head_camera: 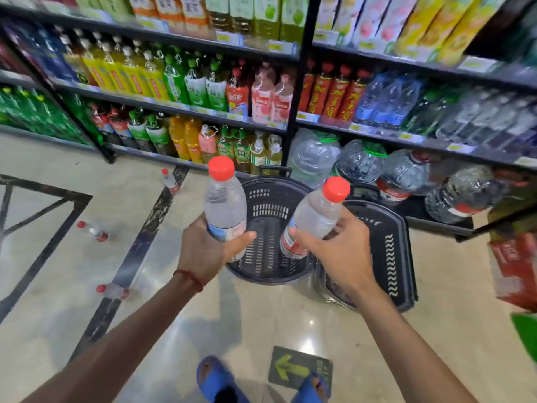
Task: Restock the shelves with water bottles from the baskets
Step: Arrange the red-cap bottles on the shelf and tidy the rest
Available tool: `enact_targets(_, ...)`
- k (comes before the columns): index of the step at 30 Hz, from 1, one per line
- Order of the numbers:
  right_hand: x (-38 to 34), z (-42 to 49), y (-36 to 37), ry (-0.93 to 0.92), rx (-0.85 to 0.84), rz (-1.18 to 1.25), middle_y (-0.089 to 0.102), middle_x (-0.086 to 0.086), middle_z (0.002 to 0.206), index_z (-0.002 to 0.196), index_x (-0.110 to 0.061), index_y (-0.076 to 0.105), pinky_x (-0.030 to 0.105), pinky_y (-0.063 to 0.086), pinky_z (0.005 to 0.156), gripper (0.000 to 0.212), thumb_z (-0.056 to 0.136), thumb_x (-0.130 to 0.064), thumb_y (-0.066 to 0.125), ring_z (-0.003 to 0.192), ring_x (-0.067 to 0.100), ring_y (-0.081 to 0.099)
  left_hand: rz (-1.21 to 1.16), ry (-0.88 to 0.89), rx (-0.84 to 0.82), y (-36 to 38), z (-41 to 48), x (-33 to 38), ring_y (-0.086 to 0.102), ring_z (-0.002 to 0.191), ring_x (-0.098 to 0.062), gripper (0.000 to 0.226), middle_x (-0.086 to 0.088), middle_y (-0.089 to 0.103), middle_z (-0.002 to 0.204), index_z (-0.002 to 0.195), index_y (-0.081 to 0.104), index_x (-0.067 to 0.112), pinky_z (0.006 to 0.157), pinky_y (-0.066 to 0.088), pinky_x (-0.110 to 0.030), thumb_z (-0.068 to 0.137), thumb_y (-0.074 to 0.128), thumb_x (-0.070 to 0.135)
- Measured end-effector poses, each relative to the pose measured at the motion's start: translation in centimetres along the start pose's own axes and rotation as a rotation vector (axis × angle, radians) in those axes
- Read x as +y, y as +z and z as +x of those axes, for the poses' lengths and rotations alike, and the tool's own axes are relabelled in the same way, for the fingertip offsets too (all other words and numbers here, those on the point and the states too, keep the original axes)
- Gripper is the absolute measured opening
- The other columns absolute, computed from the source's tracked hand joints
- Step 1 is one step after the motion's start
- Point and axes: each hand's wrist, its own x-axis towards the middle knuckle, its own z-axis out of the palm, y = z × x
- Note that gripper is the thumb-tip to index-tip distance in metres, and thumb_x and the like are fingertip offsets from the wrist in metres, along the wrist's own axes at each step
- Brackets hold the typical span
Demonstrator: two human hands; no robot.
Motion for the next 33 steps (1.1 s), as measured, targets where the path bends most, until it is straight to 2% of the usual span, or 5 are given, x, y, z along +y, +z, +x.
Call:
enact_targets(10, 0.5, -4.2, -24.2, -0.015, 0.187, 0.022, 0.080, -0.013, 0.097, 0.112, -0.025, 0.077, 0.043, 0.062, 0.086, 0.055, 0.063, -0.037, 0.099, 0.090, 0.008, 0.076, -0.014, 0.177, -0.119, 18.3, -7.5, 14.5, 0.073, 0.085, 0.002, 0.043, 0.012, 0.077, 0.096, 0.102, 0.075, 0.021, 0.075, 0.056, -0.017, 0.065, 0.097, 0.020)
enact_targets(17, 1.7, -3.8, -38.0, -0.004, 0.266, -0.003, 0.079, -0.019, 0.098, 0.110, -0.030, 0.078, 0.045, 0.062, 0.090, 0.061, 0.057, -0.058, 0.093, 0.094, 0.004, 0.076, 0.006, 0.244, -0.246, 29.4, -9.2, 23.0, 0.074, 0.089, -0.004, 0.061, 0.012, 0.078, 0.095, 0.101, 0.076, 0.023, 0.078, 0.058, -0.027, 0.052, 0.096, 0.054)
enact_targets(23, 2.9, -0.5, -47.9, -0.028, 0.302, 0.045, 0.080, -0.018, 0.095, 0.106, -0.028, 0.080, 0.045, 0.062, 0.089, 0.049, 0.063, -0.041, 0.099, 0.092, 0.005, 0.076, 0.022, 0.334, -0.317, 39.8, -8.1, 29.3, 0.069, 0.077, 0.011, 0.043, 0.026, 0.074, 0.079, 0.098, 0.074, 0.019, 0.066, 0.050, -0.008, 0.063, 0.098, 0.028)
enact_targets(27, 4.6, 2.4, -55.2, -0.038, 0.313, 0.044, 0.080, -0.016, 0.093, 0.106, -0.026, 0.080, 0.041, 0.063, 0.087, 0.046, 0.065, -0.031, 0.100, 0.088, 0.004, 0.077, -0.019, 0.340, -0.351, 47.8, -7.0, 32.4, 0.073, 0.078, -0.002, 0.057, 0.012, 0.079, 0.086, 0.096, 0.074, 0.020, 0.070, 0.057, -0.019, 0.051, 0.098, 0.046)
enact_targets(33, 6.1, 6.9, -65.2, -0.032, 0.296, 0.035, 0.081, -0.015, 0.095, 0.109, -0.027, 0.079, 0.043, 0.064, 0.089, 0.047, 0.067, -0.029, 0.100, 0.091, 0.005, 0.077, 0.001, 0.365, -0.337, 57.6, -6.0, 36.8, 0.072, 0.085, 0.003, 0.048, 0.011, 0.077, 0.096, 0.102, 0.073, 0.019, 0.073, 0.055, -0.015, 0.063, 0.098, 0.025)
